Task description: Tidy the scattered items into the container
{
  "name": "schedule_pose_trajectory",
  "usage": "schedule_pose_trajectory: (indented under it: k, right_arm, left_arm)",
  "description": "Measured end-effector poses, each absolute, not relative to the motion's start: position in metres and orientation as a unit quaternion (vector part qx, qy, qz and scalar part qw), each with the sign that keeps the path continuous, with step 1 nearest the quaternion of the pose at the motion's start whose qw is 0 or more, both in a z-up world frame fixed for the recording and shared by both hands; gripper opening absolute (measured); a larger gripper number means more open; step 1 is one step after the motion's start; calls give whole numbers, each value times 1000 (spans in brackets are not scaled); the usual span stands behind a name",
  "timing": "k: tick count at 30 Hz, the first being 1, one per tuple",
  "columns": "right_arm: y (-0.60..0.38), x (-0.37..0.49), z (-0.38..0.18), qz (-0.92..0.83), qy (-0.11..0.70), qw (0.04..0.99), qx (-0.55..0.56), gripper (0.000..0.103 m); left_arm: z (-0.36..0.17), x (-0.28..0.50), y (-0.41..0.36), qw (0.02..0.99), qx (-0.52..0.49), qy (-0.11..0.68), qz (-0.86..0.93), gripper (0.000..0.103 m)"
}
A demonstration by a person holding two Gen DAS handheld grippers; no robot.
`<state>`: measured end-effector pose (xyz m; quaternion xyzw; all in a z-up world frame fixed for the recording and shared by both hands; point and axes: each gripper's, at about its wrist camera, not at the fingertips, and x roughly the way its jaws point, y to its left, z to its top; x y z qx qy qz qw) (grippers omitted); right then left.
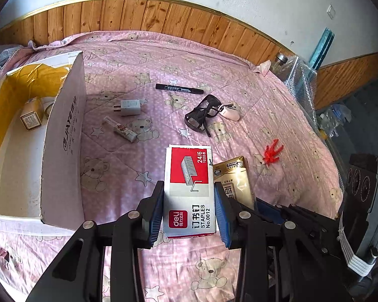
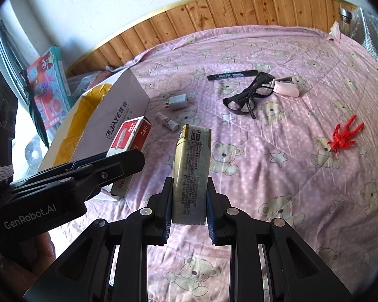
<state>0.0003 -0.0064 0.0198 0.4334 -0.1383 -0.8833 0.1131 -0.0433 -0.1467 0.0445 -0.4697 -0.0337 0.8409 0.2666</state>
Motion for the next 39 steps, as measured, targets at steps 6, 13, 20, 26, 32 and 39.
schedule_pose_trajectory:
  k: [6, 13, 20, 26, 32, 39]
  right_arm:
    - [-6, 6, 25, -887, -137, 106, 427, 24]
    - [-16, 17, 24, -887, -129, 112, 430, 24]
    - [-23, 24, 33, -891, -120, 117, 423, 24]
    - [-23, 25, 37, -892, -117, 112, 422, 24]
    - [-39, 22, 37, -889, -104, 124, 428, 24]
    - [-57, 16, 40, -886, -81, 138, 435, 24]
  left_arm:
    - [54, -36, -146, 276, -460, -32, 843, 39]
    - [52, -28, -157, 276, -462, -48, 841, 39]
    - [59, -23, -166, 274, -453, -59, 846, 39]
    - [61, -25, -170, 274, -450, -61, 848, 39]
    - [59, -29, -181, 269, -449, -73, 849, 39]
    - [60, -42, -206, 251, -444, -99, 854, 39]
